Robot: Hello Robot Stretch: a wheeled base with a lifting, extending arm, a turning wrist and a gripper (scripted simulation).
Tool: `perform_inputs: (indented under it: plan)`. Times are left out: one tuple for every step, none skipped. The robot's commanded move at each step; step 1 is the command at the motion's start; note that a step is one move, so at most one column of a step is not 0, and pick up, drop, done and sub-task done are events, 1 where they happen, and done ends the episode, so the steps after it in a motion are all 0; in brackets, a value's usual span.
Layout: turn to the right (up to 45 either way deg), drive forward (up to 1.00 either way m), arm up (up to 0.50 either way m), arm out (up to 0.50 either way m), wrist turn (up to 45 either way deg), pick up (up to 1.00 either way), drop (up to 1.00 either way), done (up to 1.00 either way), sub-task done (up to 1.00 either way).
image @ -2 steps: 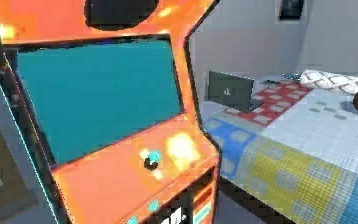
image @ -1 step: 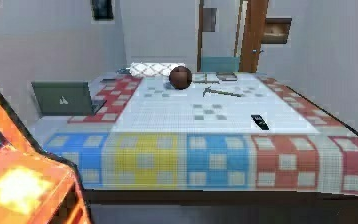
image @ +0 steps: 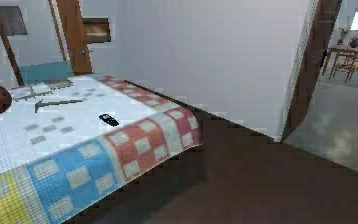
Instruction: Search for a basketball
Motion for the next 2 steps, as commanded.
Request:
perform_inputs:
  plan:
    - [45.0, 0.00, 0.00, 0.00, 0.0, 0.00, 0.00, 0.00, 0.00]
    - [0.0, 0.15, 0.00, 0.00, 0.0, 0.00, 0.00, 0.00, 0.00]
